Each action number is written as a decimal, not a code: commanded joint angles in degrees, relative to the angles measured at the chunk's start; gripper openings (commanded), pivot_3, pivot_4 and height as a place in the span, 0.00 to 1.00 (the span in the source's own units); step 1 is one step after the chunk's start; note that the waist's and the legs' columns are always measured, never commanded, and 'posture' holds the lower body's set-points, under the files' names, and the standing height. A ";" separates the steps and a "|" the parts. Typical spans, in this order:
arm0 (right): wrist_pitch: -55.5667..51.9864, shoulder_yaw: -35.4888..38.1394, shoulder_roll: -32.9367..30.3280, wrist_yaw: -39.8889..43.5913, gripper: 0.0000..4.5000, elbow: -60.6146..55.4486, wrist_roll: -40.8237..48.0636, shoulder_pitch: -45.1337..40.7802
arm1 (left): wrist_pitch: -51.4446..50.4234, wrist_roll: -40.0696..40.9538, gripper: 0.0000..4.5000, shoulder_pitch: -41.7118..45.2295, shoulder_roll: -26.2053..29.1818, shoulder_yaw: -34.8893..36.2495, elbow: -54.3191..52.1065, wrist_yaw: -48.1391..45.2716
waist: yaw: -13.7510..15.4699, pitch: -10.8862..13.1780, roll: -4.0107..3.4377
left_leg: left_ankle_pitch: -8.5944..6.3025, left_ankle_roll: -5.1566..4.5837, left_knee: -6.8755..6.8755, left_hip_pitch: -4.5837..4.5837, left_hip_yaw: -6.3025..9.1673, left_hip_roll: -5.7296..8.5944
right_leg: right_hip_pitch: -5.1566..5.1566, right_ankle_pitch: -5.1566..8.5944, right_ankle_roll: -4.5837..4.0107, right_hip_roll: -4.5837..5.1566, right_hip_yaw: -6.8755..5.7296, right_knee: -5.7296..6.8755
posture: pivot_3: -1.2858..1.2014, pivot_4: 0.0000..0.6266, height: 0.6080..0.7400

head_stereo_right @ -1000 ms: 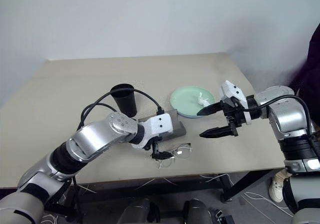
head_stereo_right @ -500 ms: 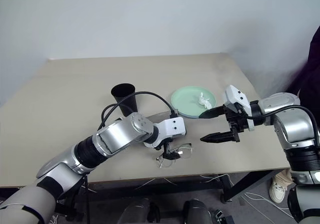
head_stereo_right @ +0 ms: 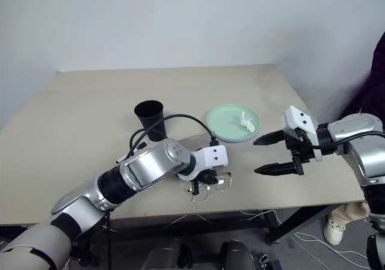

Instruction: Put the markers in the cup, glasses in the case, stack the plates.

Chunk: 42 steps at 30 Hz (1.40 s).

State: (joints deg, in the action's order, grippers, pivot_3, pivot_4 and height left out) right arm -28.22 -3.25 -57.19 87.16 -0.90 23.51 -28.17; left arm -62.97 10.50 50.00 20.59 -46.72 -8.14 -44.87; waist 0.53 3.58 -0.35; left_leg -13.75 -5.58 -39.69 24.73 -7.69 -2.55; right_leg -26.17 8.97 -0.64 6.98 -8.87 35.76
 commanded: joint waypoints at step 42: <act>-0.78 0.52 1.07 -1.90 1.00 -2.36 0.72 -2.49 | 8.56 -6.55 0.65 3.83 4.81 -0.35 3.71 -9.12 | 0.00 0.02 0.03 | -0.03 -0.04 -0.10 0.02 0.08 0.04 | 0.01 0.00 0.00 0.01 -0.02 0.01 | 0.52 0.00 0.72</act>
State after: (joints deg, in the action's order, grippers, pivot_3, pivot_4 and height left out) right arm -28.95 -3.63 -56.01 85.84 -1.67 23.51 -29.15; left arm -55.84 5.62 52.13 25.10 -46.92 -4.05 -53.57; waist 0.53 3.60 -0.32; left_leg -13.78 -5.62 -39.79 24.75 -7.62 -2.51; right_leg -26.16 8.97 -0.64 7.00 -8.88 35.77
